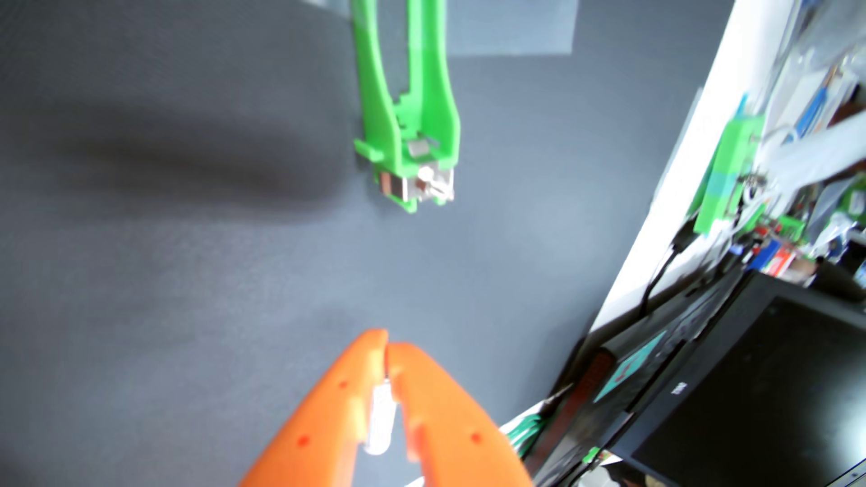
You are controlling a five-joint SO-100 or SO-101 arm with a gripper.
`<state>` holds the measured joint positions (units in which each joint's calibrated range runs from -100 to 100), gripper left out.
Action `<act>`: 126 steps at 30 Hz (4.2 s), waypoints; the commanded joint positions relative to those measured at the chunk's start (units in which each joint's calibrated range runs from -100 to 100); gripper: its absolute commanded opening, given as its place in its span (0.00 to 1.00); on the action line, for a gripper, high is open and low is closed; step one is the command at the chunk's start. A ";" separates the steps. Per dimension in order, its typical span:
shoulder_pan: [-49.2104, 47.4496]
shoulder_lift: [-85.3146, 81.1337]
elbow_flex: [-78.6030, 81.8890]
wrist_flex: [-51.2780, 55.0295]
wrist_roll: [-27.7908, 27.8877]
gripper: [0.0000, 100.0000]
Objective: Insert Battery
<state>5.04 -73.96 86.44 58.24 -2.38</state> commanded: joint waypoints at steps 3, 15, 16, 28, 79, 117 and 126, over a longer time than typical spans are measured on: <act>0.98 0.30 -6.61 1.54 3.97 0.01; 4.17 5.89 -27.86 13.65 4.23 0.01; 6.18 8.81 -28.85 13.65 4.38 0.01; 24.24 46.32 -54.70 20.84 8.92 0.02; 28.14 68.42 -54.15 10.68 15.30 0.14; 28.49 81.17 -54.06 4.59 15.71 0.02; 28.14 81.17 -54.24 4.59 16.90 0.02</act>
<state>33.06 7.07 32.82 62.85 14.07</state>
